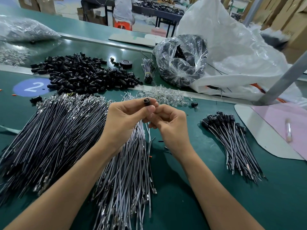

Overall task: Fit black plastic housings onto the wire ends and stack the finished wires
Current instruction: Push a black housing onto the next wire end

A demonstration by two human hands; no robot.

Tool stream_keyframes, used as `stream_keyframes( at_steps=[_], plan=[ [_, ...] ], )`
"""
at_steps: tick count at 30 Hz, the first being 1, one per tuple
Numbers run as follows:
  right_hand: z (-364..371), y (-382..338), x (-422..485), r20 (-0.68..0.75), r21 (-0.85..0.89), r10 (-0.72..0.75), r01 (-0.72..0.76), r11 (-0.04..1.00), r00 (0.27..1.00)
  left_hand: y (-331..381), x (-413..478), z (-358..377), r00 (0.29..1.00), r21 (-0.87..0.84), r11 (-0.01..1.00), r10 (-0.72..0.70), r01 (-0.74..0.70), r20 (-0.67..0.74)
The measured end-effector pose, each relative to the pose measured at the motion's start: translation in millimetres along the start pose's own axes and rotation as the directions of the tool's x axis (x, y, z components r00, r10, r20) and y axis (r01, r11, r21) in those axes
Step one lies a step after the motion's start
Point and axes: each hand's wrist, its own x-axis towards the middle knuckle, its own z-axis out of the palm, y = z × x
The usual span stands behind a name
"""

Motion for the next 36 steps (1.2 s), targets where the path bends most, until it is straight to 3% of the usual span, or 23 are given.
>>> stream_keyframes(
  at_steps=[9,15,21,24,28,32,36],
  plan=[
    [4.9,-0.1,-1.7,0.025,0.083,-0.081,0.079,0.993,0.996,4.3,-4.0,2.9,0.995,0.036,0.994,0.102,-0.102,-0.009],
    [5.6,3.2,-2.7,0.078,0.009,-0.072,0.071,0.997,0.994,8.2,-3.1,-3.2,0.986,0.088,0.982,0.164,-0.164,0.016],
    [11.6,2.0,-5.5,0.067,-0.052,-0.038,0.042,0.998,0.997,10.4,1.9,-1.1,0.99,0.058,0.995,0.085,-0.079,-0.114],
    [4.2,2.8,-1.8,-0.008,-0.199,-0.073,0.07,0.978,0.997,17.5,9.0,-16.7,0.972,-0.09,0.996,-0.043,0.023,-0.231],
    [-18.9,10.9,17.4,-0.248,-0.484,-0.118,-0.018,0.875,0.961,14.0,10.7,-27.4,0.933,-0.128,0.965,-0.256,0.23,-0.254],
    [-42.5,23.3,40.0,-0.246,-0.726,0.054,-0.22,0.652,0.968,7.8,9.9,-22.2,0.91,-0.013,0.925,-0.376,0.379,-0.174],
    [-46.6,29.9,68.0,-0.201,-0.823,0.122,-0.235,0.517,0.972,1.3,8.0,-19.7,0.911,0.098,0.91,-0.389,0.403,-0.135]
  ],
)
